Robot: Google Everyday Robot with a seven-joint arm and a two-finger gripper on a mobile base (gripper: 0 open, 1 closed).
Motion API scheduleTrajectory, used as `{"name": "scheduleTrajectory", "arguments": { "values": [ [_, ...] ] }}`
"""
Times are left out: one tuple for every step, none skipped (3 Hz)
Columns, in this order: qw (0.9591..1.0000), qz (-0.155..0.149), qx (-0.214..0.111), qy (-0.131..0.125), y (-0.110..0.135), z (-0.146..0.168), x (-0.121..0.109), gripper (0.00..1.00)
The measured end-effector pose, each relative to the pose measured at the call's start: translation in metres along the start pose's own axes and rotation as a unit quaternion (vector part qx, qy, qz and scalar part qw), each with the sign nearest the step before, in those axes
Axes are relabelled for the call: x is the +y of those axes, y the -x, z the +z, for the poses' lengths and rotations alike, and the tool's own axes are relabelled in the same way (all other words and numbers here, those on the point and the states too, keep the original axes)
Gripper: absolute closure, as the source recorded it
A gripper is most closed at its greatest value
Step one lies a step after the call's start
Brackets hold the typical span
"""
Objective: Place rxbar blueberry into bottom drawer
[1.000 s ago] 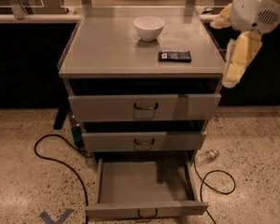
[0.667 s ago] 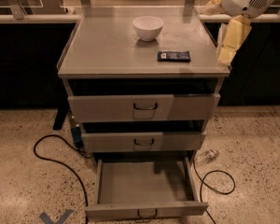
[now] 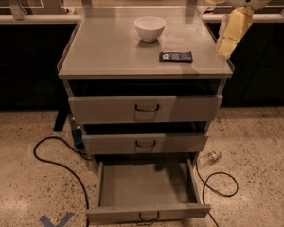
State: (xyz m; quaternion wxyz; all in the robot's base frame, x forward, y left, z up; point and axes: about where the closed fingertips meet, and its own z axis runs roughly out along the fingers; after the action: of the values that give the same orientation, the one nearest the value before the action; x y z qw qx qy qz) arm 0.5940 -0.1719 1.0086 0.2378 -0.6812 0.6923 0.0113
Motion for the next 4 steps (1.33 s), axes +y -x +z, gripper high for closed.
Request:
{"name": "scheduleTrajectory", "arguments": {
  "values": [
    [1.0000,0.000,-0.001,-0.001,0.001,0.003,-0.002,0.00],
    [1.0000,0.000,-0.001,-0.001,0.001,0.003,-0.002,0.00],
    [0.9995,-0.015,-0.007,-0.029,0.001,0.004,-0.014,0.00],
    [0.9960,-0.037,-0.040,-0.071,0.014,0.014,-0.050,0.00]
  ]
}}
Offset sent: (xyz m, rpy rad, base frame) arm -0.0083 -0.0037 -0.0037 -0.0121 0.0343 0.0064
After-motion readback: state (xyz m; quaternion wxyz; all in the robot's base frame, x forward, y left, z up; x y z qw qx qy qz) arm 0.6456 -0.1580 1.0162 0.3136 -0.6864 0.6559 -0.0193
